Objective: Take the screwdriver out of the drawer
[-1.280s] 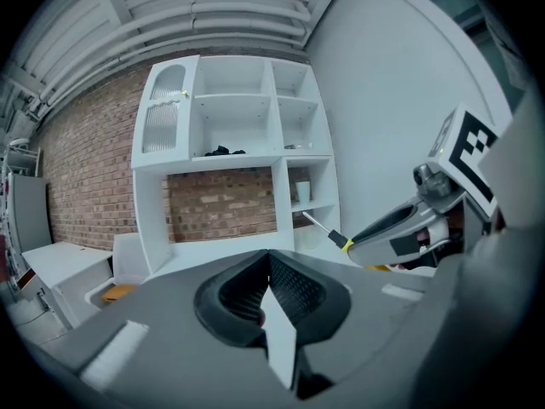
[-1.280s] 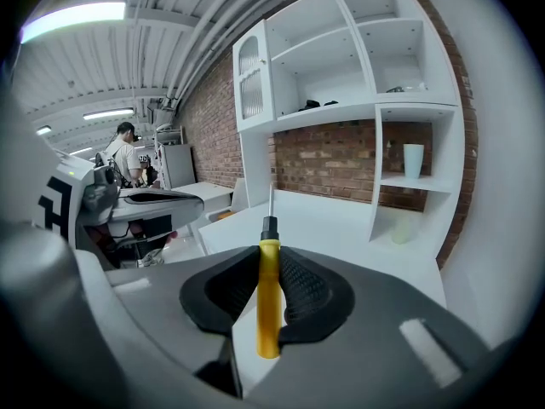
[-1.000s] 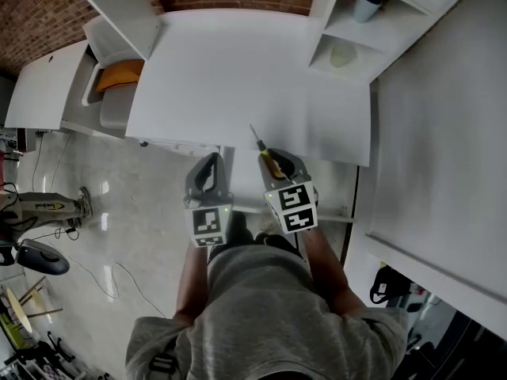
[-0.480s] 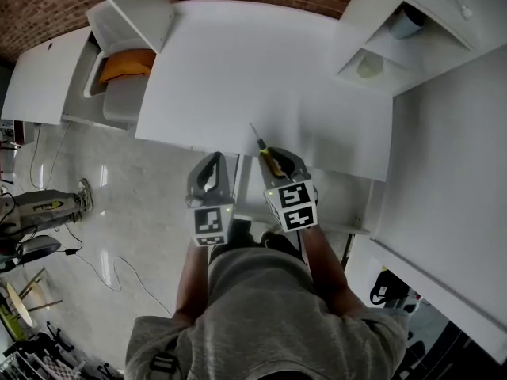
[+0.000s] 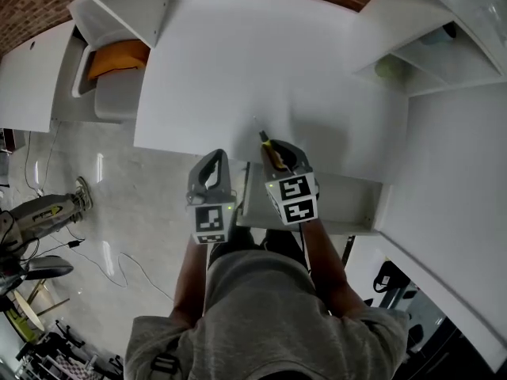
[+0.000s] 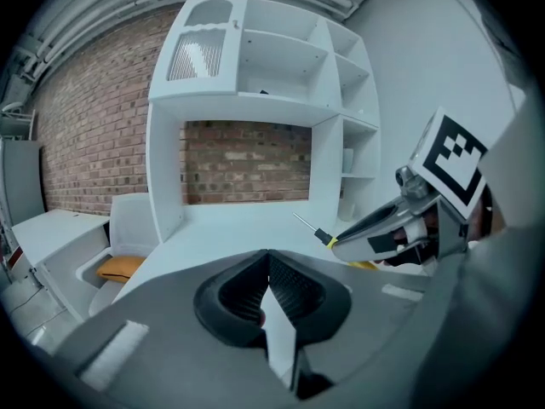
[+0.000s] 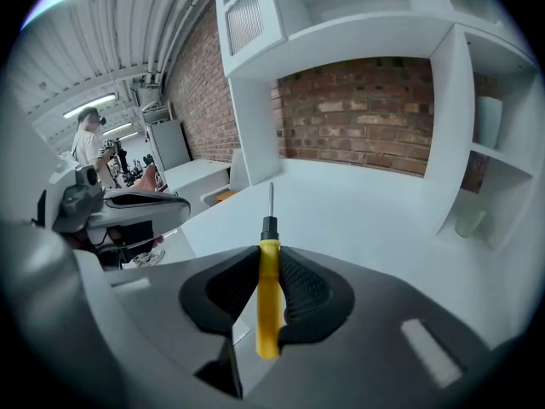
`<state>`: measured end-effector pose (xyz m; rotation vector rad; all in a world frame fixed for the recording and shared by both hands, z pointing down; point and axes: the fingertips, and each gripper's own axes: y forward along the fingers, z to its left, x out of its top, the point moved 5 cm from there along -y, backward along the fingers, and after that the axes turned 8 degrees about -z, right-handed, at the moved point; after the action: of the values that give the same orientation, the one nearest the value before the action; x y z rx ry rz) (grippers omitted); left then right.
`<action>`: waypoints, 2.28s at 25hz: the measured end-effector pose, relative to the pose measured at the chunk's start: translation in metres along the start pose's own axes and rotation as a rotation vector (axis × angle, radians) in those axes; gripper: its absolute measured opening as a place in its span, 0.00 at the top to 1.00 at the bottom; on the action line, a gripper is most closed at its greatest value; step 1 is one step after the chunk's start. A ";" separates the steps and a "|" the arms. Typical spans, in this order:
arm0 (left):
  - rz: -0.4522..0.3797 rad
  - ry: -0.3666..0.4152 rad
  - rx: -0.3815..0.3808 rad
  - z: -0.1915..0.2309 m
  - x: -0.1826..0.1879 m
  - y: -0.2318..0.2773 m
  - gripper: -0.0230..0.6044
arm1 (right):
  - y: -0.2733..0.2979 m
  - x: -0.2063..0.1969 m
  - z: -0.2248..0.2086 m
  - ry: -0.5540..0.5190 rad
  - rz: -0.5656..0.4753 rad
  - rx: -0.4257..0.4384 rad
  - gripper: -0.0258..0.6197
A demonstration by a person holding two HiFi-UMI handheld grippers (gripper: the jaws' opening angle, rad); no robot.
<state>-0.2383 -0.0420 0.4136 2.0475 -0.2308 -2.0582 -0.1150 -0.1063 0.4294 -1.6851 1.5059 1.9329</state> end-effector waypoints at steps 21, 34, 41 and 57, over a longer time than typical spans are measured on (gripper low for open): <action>0.142 -0.065 -0.049 0.065 -0.071 0.076 0.94 | 0.144 -0.036 -0.019 0.054 0.198 -0.006 0.84; 0.177 -0.099 -0.041 0.077 -0.090 0.091 0.94 | 0.178 -0.053 -0.027 0.066 0.274 0.006 0.84; 0.184 -0.096 -0.048 0.081 -0.092 0.092 0.94 | 0.186 -0.055 -0.025 0.061 0.289 0.006 0.84; 0.153 -0.089 -0.055 0.085 -0.083 0.083 0.94 | 0.183 -0.054 -0.023 0.032 0.291 -0.036 0.82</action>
<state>-0.3192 -0.1035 0.5166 1.8481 -0.3319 -2.0404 -0.2049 -0.1859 0.5796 -1.5927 1.8265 2.0900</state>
